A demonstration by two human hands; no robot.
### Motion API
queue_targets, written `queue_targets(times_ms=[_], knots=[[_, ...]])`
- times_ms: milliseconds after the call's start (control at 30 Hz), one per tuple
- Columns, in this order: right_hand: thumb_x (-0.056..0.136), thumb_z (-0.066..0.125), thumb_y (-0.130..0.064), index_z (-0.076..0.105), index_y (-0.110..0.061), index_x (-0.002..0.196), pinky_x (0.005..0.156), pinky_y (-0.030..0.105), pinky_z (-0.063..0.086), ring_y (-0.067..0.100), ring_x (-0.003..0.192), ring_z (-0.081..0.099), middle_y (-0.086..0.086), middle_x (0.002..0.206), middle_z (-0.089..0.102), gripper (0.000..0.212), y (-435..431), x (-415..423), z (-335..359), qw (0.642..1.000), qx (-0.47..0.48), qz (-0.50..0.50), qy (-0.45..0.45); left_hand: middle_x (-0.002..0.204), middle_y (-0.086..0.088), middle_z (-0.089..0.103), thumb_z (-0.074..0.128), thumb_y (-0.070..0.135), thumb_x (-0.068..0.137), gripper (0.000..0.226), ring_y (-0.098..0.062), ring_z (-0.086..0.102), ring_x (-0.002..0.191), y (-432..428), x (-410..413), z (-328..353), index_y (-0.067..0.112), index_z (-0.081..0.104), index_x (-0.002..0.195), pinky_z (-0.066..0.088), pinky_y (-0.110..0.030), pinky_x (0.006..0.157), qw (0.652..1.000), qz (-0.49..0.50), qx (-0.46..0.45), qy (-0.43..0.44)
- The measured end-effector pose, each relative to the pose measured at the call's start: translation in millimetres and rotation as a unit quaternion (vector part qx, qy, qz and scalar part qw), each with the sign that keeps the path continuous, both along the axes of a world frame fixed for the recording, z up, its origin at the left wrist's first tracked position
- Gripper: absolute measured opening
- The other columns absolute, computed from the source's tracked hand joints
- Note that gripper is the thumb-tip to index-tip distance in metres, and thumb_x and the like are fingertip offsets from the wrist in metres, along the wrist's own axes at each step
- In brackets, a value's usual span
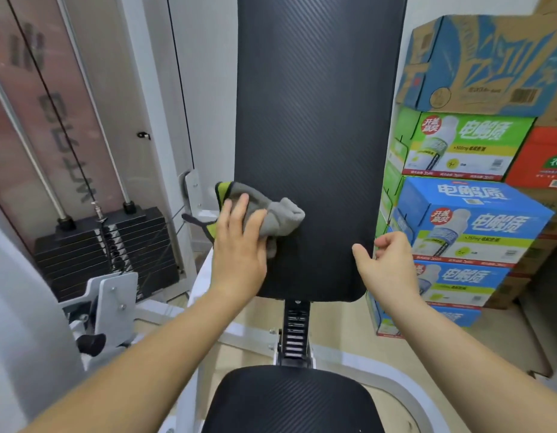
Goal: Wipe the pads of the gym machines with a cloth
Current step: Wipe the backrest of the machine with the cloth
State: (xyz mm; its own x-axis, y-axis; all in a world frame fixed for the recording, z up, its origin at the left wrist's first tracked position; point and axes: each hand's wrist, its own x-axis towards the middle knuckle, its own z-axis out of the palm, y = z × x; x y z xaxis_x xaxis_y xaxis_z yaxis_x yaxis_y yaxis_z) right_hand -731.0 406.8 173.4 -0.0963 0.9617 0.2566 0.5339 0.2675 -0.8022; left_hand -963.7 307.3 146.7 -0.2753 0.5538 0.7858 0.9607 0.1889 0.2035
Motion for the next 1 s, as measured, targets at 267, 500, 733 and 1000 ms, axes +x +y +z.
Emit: queue_targets(times_ms=[267,500,733,1000], knots=[[0.102,0.055,-0.021,0.053,-0.021,0.119,0.075,0.040,0.051,0.019,0.083,0.061,0.006,0.095,0.062,0.017,-2,9,6,0.996,0.011,0.053,0.077,0.161,-0.002,0.043,0.053,0.023,0.090,0.045,-0.033,0.033,0.151,11,24,-14,0.025,0.059,0.135,0.014,-0.053,0.127,0.952,-0.124,-0.130,0.248],[0.103,0.045,-0.022,0.058,-0.032,0.117,0.086,0.045,0.058,0.022,0.098,0.065,0.002,0.109,0.066,0.022,5,21,17,0.990,-0.044,0.020,0.131,0.170,0.000,0.023,0.055,0.030,0.094,0.048,-0.035,0.009,0.158,87,85,94,0.029,0.050,0.141,0.008,-0.061,0.125,0.990,-0.055,-0.059,0.118],[0.088,0.049,-0.004,0.053,-0.020,0.115,0.075,0.044,0.051,0.029,0.087,0.060,0.004,0.092,0.057,0.031,-4,40,9,0.997,-0.028,-0.031,0.069,0.165,0.000,0.035,0.054,0.031,0.091,0.037,-0.034,0.023,0.155,38,84,-33,0.026,0.060,0.126,0.014,-0.058,0.125,0.912,-0.206,-0.177,0.307],[0.091,0.064,-0.018,0.061,-0.019,0.121,0.079,0.038,0.052,0.018,0.105,0.054,-0.003,0.116,0.054,0.031,-25,-22,31,0.947,0.253,0.132,-0.146,0.156,-0.012,0.045,0.069,0.012,0.085,0.050,-0.038,0.038,0.146,-34,-27,-15,0.022,0.059,0.134,0.026,-0.060,0.121,0.980,-0.079,-0.084,0.159]])
